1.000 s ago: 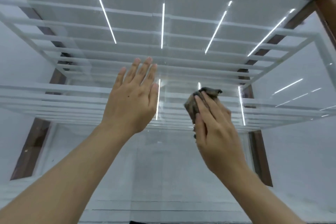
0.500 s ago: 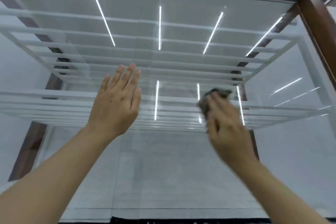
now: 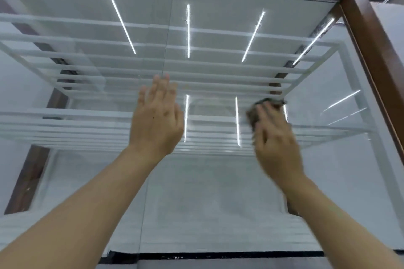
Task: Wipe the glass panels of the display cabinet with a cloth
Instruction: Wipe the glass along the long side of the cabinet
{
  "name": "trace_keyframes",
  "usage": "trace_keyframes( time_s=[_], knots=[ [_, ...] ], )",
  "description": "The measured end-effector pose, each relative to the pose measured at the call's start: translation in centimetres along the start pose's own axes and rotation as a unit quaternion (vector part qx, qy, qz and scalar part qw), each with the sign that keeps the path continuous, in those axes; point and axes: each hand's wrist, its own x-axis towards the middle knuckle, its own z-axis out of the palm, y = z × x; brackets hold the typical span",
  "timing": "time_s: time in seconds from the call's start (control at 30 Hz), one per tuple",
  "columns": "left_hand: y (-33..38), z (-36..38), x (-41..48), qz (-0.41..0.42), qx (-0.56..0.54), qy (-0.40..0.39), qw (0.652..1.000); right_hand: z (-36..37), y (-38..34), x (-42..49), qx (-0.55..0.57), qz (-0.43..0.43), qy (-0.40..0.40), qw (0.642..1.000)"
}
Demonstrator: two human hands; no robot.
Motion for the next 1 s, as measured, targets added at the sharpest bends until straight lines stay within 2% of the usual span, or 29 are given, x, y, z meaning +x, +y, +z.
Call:
trace_keyframes(
  time_s=[0.07,0.13,0.17,0.27,0.33,0.37,0.43,0.5,0.57,0.6,0.67,0.73,0.8,0.87,0.97,1.0],
  knots=[
    [1.7,1.0,0.4,0.031,-0.015,-0.011,0.999,-0.1,1.9,4.2,-0.017,0.090,0.029,0.995],
    [2.9,1.9,0.6,0.024,-0.032,-0.020,0.999,1.0,0.5,7.2,-0.007,0.105,0.032,0.994],
    [3.3,2.4,0.7,0.017,-0.038,-0.019,0.999,1.7,-1.0,7.5,0.002,0.078,0.024,0.997],
    [3.5,3.5,0.6,0.002,-0.031,-0.015,0.999,2.6,-3.5,3.2,-0.005,-0.087,-0.027,0.996],
    [3.4,3.7,0.4,0.000,-0.025,-0.019,1.000,1.0,-1.8,-1.2,-0.011,-0.126,-0.061,0.990],
    [3.4,3.7,0.4,-0.001,-0.023,-0.026,0.999,-0.2,0.0,-2.7,-0.010,-0.111,-0.060,0.992],
    [3.5,3.7,0.3,-0.004,-0.014,-0.033,0.999,-2.2,3.6,-2.7,-0.005,-0.023,-0.024,0.999],
    [3.6,3.6,0.2,-0.004,-0.008,-0.030,1.000,-2.3,5.6,1.0,-0.018,0.073,0.027,0.997],
    [3.5,3.6,0.2,-0.005,-0.008,-0.032,0.999,-0.6,4.1,5.9,-0.014,0.118,0.050,0.992],
    [3.5,3.6,0.2,-0.007,-0.009,-0.033,0.999,0.4,2.3,7.4,-0.006,0.106,0.044,0.993],
    [3.4,3.6,0.3,-0.009,-0.008,-0.030,0.999,2.1,-1.2,7.2,0.010,0.010,0.012,1.000],
    [3.4,3.7,0.4,-0.009,-0.002,-0.027,1.000,2.3,-2.7,2.8,-0.002,-0.088,-0.033,0.996],
    [3.5,3.7,0.3,-0.011,0.001,-0.030,0.999,0.6,-1.1,-1.8,-0.002,-0.122,-0.054,0.991],
    [3.6,3.7,0.3,-0.014,0.000,-0.032,0.999,-1.0,2.5,-2.3,0.004,-0.070,-0.021,0.997],
    [3.7,3.7,0.2,-0.016,-0.001,-0.028,0.999,-1.0,5.3,3.5,-0.002,0.094,0.045,0.995],
    [3.8,3.8,0.2,-0.016,-0.002,-0.029,0.999,-0.4,4.6,5.6,0.000,0.123,0.053,0.991]
  ],
)
